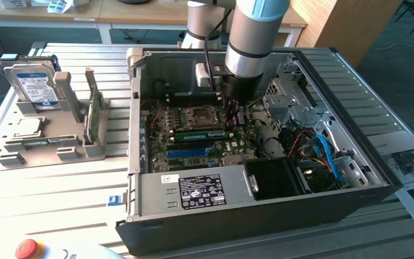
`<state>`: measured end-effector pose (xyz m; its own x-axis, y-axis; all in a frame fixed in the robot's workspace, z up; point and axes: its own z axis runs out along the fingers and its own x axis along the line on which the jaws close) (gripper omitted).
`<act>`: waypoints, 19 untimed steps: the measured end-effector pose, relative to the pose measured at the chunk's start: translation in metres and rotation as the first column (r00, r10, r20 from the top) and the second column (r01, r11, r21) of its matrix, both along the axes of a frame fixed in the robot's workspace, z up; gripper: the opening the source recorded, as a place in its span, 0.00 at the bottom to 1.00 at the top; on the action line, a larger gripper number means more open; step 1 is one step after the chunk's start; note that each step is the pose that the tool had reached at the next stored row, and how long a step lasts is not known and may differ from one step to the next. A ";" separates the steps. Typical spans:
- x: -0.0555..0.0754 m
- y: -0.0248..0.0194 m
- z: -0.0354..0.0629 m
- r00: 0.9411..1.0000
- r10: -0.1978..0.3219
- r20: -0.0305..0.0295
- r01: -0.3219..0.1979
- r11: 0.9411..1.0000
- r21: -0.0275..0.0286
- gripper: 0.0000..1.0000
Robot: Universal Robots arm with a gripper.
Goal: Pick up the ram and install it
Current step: 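Press down the ram until it locks into place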
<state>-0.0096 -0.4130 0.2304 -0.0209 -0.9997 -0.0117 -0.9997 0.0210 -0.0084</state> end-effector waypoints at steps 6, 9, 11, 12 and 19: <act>0.000 0.0000 -0.0008 1.000 0.000 0.000 0.000 1.000 0.000 0.10; 0.000 0.0000 -0.0023 1.000 0.000 0.000 0.000 1.000 0.000 0.10; 0.000 0.0000 -0.0032 1.000 0.000 0.000 0.000 1.000 0.000 0.10; 0.000 0.0000 -0.0033 1.000 0.000 0.000 0.000 1.000 0.000 0.10; 0.000 0.0000 -0.0043 1.000 0.000 0.000 0.000 1.000 0.000 0.10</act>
<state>-0.0095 -0.4130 0.2261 -0.0209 -0.9997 -0.0116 -0.9997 0.0210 -0.0084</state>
